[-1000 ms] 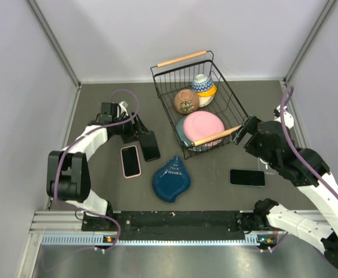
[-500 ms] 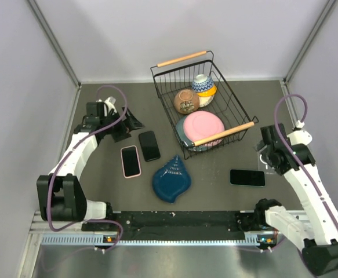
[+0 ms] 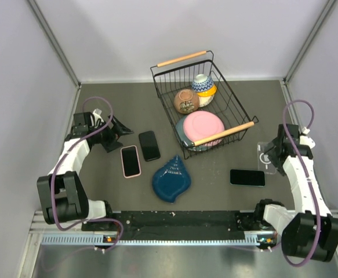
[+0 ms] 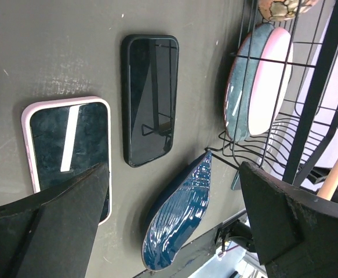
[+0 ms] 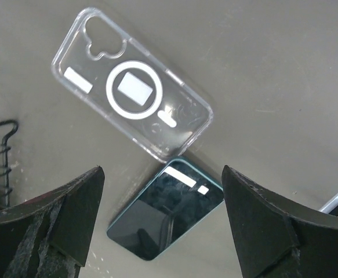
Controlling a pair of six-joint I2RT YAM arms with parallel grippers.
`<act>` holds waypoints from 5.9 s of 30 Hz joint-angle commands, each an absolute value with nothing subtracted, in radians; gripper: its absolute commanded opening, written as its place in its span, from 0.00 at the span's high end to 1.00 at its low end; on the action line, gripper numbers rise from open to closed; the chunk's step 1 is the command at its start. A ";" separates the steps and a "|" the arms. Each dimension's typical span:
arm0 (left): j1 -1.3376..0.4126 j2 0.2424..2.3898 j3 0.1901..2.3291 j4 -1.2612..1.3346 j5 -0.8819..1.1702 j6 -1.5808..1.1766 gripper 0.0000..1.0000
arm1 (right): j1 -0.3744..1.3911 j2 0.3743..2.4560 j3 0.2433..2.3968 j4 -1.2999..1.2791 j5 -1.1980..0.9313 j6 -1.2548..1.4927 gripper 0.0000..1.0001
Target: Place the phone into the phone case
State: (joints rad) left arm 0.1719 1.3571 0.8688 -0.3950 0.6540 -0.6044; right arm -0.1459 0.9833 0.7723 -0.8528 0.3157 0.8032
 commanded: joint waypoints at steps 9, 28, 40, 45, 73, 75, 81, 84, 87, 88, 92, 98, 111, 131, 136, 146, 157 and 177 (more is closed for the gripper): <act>0.156 1.203 0.831 -0.328 0.647 -0.604 0.01 | -0.229 1.101 0.931 -0.857 0.327 0.796 0.18; 0.156 1.192 0.844 -0.337 0.657 -0.609 0.01 | -0.150 1.192 0.721 -0.985 0.068 1.299 0.01; 0.155 1.200 0.851 -0.347 0.663 -0.609 0.01 | -0.072 1.223 0.681 -0.947 0.081 1.447 0.01; 0.156 1.198 0.856 -0.348 0.664 -0.606 0.01 | -0.066 1.238 0.638 -0.884 0.061 1.471 0.01; 0.158 1.220 0.879 -0.374 0.658 -0.600 0.01 | -0.026 1.180 0.624 -0.845 0.143 1.332 0.58; 0.158 1.223 0.880 -0.374 0.660 -0.601 0.01 | -0.026 1.186 0.638 -0.845 0.152 1.232 0.61; 0.158 1.230 0.884 -0.373 0.666 -0.601 0.01 | -0.026 1.160 0.678 -0.847 0.152 1.028 0.69; 0.158 1.230 0.881 -0.374 0.663 -0.604 0.01 | -0.026 1.137 0.716 -0.844 0.190 0.930 0.72; 0.156 1.244 0.879 -0.370 0.678 -0.612 0.01 | -0.026 1.101 0.783 -0.825 0.202 0.786 0.73; 0.156 1.249 0.880 -0.370 0.684 -0.612 0.01 | -0.025 1.098 0.804 -0.819 0.199 0.738 0.73; 0.158 1.246 0.873 -0.354 0.698 -0.623 0.01 | -0.047 1.130 0.913 -0.818 0.189 0.507 0.77; 0.158 1.226 0.841 -0.313 0.732 -0.633 0.01 | -0.206 1.196 1.006 -0.709 0.077 0.220 0.82; 0.158 1.223 0.844 -0.318 0.733 -0.626 0.01 | -0.310 1.359 1.057 -0.583 -0.141 -0.210 0.84; 0.160 1.250 0.824 -0.265 0.782 -0.663 0.01 | -0.319 1.433 0.945 -0.503 -0.190 -0.244 0.67; 0.164 1.253 0.828 -0.262 0.793 -0.669 0.01 | -0.318 1.457 0.945 -0.537 -0.157 -0.281 0.60; 0.175 1.255 0.822 -0.242 0.813 -0.683 0.01 | -0.287 1.505 0.922 -0.548 -0.124 -0.272 0.49; 0.183 1.259 0.819 -0.238 0.825 -0.689 0.01 | -0.241 1.517 0.897 -0.572 -0.020 -0.279 0.31; 0.183 1.241 0.801 -0.212 0.847 -0.706 0.01 | -0.265 1.496 0.942 -0.618 0.083 -0.140 0.01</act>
State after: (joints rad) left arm 0.1772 1.2530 0.8116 -0.2649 0.8227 -0.7052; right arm -0.2462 1.5047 0.8974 -0.6231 0.0589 -0.1776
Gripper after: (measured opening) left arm 0.990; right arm 0.985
